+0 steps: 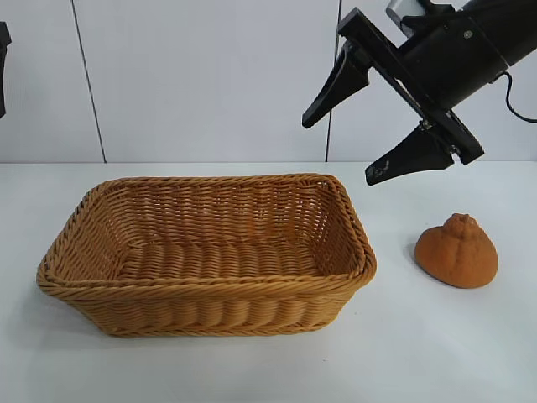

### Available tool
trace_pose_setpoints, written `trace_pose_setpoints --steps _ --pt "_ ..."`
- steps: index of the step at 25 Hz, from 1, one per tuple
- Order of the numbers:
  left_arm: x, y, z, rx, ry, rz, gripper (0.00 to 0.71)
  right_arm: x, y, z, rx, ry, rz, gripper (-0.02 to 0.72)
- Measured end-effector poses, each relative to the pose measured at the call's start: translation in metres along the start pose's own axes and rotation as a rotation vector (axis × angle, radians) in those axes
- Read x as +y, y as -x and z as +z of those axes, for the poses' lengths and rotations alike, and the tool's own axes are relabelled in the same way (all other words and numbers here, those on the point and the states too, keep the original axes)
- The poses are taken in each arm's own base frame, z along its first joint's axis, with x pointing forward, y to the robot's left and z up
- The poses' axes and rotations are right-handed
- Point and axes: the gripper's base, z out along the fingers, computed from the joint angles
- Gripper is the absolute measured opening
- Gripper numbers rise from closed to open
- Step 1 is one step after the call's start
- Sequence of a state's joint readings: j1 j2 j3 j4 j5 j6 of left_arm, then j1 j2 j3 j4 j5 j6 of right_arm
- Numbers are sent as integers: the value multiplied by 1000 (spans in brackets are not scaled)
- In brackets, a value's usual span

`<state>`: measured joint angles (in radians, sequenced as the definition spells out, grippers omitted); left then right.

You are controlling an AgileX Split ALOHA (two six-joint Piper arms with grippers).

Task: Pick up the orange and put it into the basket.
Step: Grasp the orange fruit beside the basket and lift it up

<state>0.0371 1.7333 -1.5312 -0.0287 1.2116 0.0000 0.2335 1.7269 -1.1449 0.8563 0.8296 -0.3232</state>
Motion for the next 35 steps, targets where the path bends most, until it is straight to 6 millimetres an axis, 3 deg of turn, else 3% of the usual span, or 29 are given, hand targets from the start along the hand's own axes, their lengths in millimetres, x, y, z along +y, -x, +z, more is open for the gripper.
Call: trace_pose_setpoints --steps 4,11,16,19,26,32,35 --pt "1 -44 -23 -4 11 4 642 0 0 0 0 0 0 589" --pt "2 -144 -62 -81 26 11 642 0 0 0 1 0 0 589" --pt "3 -217 -67 -171 26 12 642 0 0 0 1 0 0 589" --pt "3 -249 -62 -292 17 6 642 0 0 0 1 0 0 589" --pt "2 -304 -46 -465 -7 3 641 1 1 -1 1 3 -7 589" --pt "2 -326 -56 -638 -9 12 641 18 21 -19 -31 -16 -99 589" --pt "2 -338 -61 -724 -12 10 641 21 31 -31 -40 -110 -130 589"
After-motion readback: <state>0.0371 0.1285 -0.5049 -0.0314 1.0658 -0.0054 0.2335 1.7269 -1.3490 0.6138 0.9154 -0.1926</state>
